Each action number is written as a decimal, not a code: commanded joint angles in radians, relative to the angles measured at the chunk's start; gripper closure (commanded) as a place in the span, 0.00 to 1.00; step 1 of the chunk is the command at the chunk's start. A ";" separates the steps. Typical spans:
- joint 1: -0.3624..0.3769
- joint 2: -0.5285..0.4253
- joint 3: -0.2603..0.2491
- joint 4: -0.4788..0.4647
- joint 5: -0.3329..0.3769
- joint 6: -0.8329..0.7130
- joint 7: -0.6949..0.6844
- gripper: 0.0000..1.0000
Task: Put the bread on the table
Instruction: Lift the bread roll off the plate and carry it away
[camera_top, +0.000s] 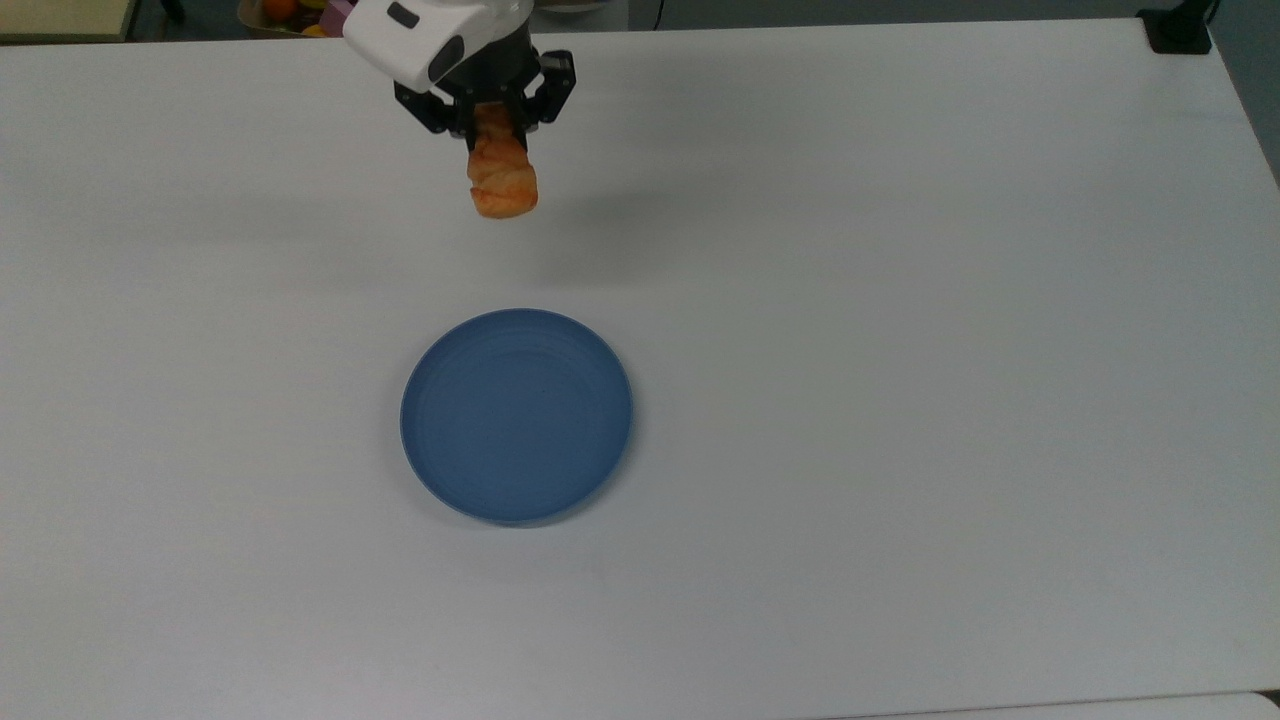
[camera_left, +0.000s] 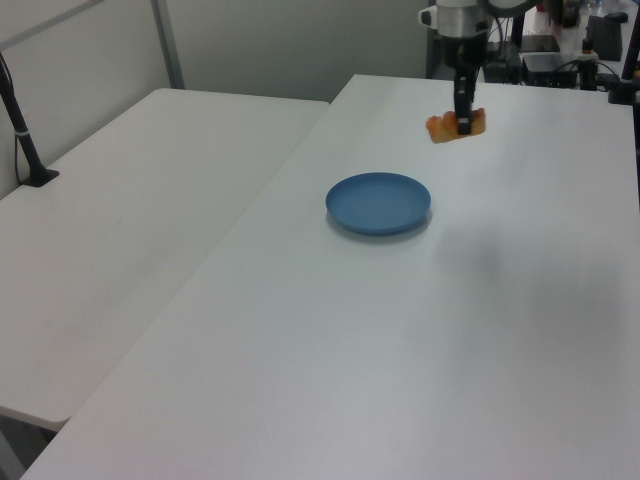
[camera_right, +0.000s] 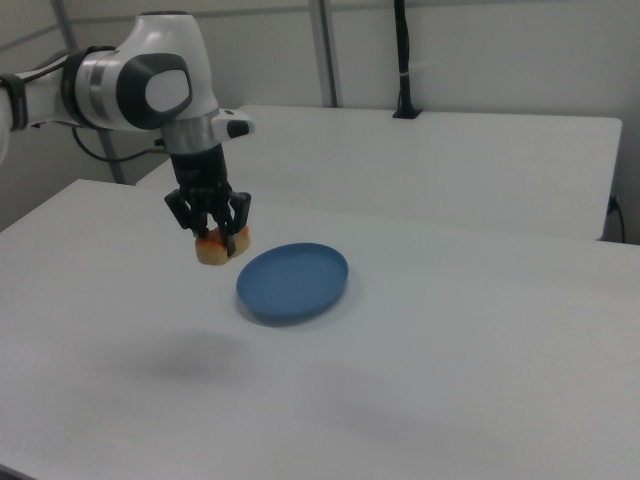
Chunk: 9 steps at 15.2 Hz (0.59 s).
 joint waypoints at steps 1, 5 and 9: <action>0.014 -0.129 -0.003 -0.185 0.020 0.001 -0.047 0.59; 0.018 -0.183 -0.003 -0.332 0.019 0.012 -0.070 0.59; 0.037 -0.177 -0.003 -0.455 0.019 0.088 -0.070 0.59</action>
